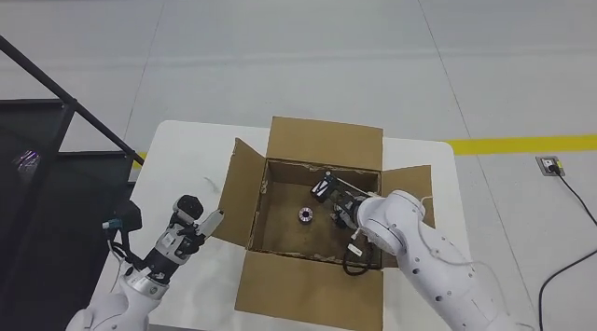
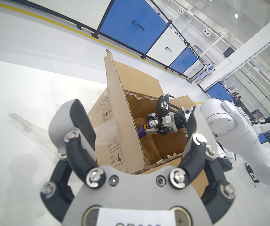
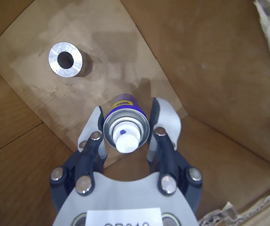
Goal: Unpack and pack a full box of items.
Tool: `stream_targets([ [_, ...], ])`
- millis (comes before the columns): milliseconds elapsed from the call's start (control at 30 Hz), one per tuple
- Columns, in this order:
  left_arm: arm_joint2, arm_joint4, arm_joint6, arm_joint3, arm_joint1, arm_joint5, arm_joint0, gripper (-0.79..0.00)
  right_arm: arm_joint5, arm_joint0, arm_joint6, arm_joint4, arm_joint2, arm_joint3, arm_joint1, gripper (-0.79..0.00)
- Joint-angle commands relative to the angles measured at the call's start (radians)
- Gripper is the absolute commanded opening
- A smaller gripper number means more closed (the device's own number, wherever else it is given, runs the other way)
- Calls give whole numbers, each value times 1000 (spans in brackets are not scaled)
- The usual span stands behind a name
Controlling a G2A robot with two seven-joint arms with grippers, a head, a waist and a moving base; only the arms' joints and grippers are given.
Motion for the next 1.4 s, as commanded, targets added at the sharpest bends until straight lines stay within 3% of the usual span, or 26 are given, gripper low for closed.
stream_targets([
  [0,1,-3,-4,4,1,-2,-5,0,-4,-10,-1,7,7,-24,1,-785],
  [200,-2,-15,-11,16,5,-11,-18,0,-3,-98,1,-31,85,-254,26,-785],
  [433,5,-38,-25,48,9,-43,-47,0,130,-326,7,-226,285,-735,68,-785],
  [633,19,-56,-35,96,12,-68,-83,0,232,-471,-50,-312,465,-921,82,-785],
  [867,28,-70,-55,132,17,-83,-118,0,301,-522,-44,-339,608,-901,84,-785],
  [1100,31,-82,-63,163,21,-91,-140,0,290,-492,-4,-318,684,-713,85,-785],
  [1367,16,-96,-54,173,26,-97,-145,0,195,-419,-29,-217,721,-453,89,-785],
])
